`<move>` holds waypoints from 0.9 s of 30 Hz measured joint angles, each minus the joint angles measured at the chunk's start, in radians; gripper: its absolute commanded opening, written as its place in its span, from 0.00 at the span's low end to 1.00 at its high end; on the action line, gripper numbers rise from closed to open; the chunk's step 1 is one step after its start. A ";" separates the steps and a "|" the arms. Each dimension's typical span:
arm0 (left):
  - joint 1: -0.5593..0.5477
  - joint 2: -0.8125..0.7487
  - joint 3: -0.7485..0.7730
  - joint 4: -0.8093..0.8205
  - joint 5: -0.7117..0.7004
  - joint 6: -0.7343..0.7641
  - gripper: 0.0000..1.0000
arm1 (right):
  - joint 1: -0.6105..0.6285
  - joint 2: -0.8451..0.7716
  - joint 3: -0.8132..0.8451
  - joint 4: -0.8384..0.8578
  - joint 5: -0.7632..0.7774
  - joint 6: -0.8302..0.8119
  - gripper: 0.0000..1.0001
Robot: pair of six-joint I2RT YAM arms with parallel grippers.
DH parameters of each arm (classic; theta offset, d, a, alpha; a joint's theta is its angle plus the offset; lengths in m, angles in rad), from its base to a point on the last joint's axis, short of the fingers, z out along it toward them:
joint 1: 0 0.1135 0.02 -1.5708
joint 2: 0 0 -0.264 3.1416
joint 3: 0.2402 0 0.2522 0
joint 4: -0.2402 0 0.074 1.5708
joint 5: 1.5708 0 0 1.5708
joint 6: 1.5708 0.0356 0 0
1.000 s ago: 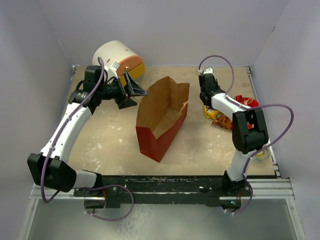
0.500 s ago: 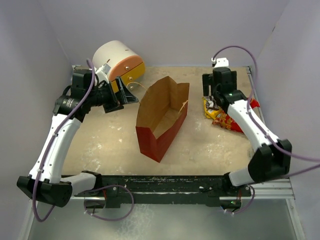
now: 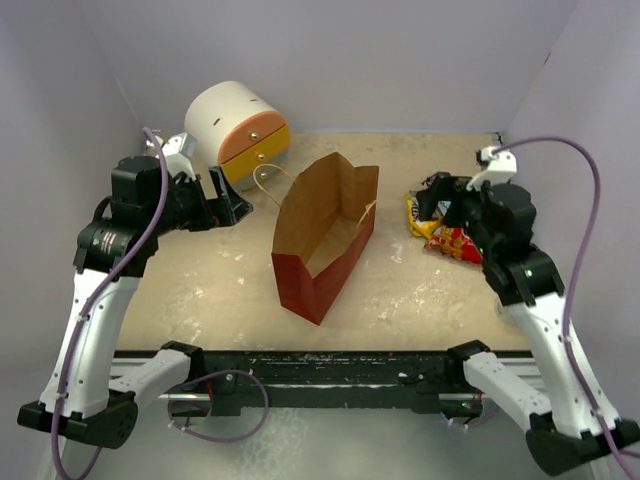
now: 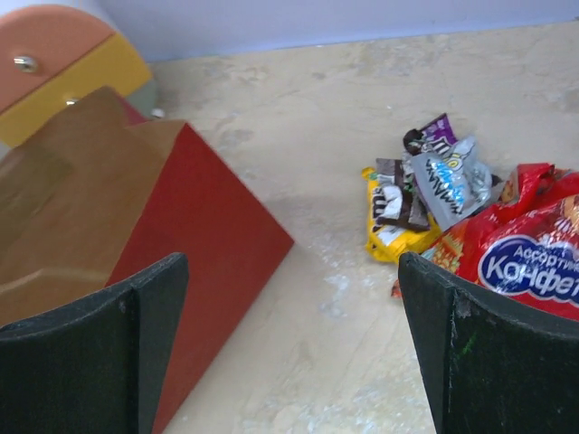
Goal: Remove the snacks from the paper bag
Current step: Reset both arms
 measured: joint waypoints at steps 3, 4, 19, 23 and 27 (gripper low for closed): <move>0.000 -0.059 -0.045 0.018 -0.032 0.009 0.99 | 0.000 -0.121 -0.041 -0.021 -0.032 0.040 1.00; 0.000 -0.082 -0.066 0.031 -0.043 0.009 0.99 | 0.000 -0.169 -0.054 -0.024 -0.037 0.058 0.99; 0.000 -0.608 -0.590 0.330 -0.131 -0.048 0.99 | -0.005 -0.558 -0.357 -0.035 -0.005 0.282 1.00; 0.000 -0.749 -0.730 0.377 -0.147 -0.074 0.99 | -0.005 -0.667 -0.463 -0.037 -0.005 0.349 0.99; 0.000 -0.805 -0.787 0.410 -0.148 -0.093 0.99 | -0.005 -0.752 -0.531 -0.035 -0.004 0.404 0.99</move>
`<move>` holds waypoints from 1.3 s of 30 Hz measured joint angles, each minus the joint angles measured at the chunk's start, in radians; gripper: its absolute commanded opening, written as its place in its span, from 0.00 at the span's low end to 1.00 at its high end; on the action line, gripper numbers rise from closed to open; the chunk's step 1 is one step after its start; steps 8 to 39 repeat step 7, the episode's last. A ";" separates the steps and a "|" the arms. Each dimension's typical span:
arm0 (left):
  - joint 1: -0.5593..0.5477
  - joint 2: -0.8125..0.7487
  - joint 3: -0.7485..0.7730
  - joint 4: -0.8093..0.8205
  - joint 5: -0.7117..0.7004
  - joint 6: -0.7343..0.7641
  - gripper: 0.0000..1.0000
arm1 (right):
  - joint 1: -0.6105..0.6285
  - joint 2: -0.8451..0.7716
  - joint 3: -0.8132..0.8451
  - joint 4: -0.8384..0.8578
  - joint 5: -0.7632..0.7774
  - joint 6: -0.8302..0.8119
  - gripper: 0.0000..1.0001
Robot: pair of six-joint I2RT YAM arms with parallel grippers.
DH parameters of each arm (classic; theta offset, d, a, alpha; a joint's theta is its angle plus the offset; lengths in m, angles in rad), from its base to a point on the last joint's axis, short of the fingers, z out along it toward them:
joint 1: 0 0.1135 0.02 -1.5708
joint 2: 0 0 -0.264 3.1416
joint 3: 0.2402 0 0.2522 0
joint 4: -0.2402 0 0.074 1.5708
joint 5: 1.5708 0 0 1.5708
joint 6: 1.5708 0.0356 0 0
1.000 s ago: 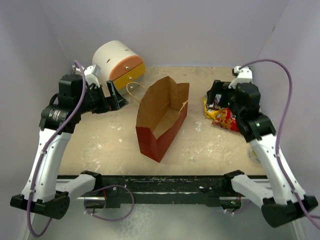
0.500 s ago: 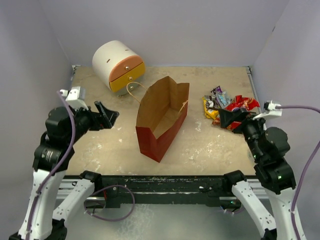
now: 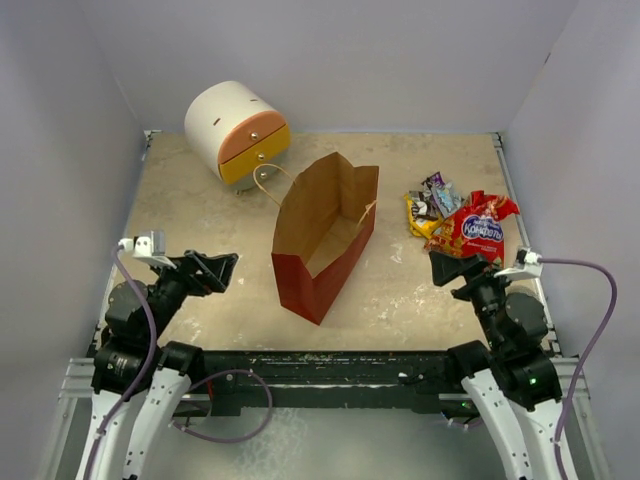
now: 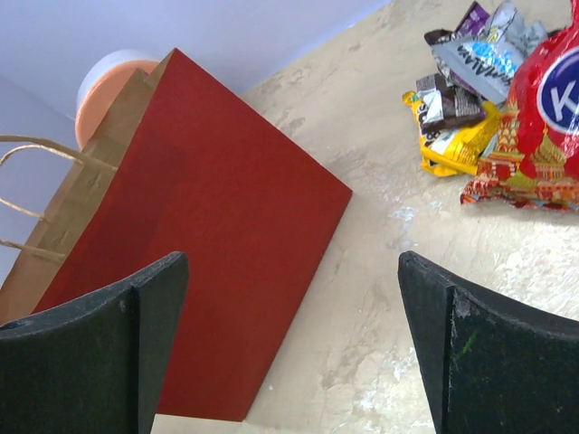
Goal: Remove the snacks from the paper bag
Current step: Reset both arms
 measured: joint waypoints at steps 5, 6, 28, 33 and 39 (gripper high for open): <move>0.000 -0.039 -0.053 0.013 0.000 -0.035 0.99 | 0.000 -0.096 -0.061 -0.024 0.003 0.063 1.00; 0.000 -0.045 -0.058 0.012 -0.002 -0.040 0.99 | 0.000 -0.105 -0.061 -0.028 0.006 0.069 0.99; 0.000 -0.048 -0.058 0.012 -0.004 -0.042 0.99 | 0.000 -0.112 -0.061 -0.028 0.018 0.074 1.00; 0.000 -0.048 -0.058 0.012 -0.004 -0.042 0.99 | 0.000 -0.112 -0.061 -0.028 0.018 0.074 1.00; 0.000 -0.048 -0.058 0.012 -0.004 -0.042 0.99 | 0.000 -0.112 -0.061 -0.028 0.018 0.074 1.00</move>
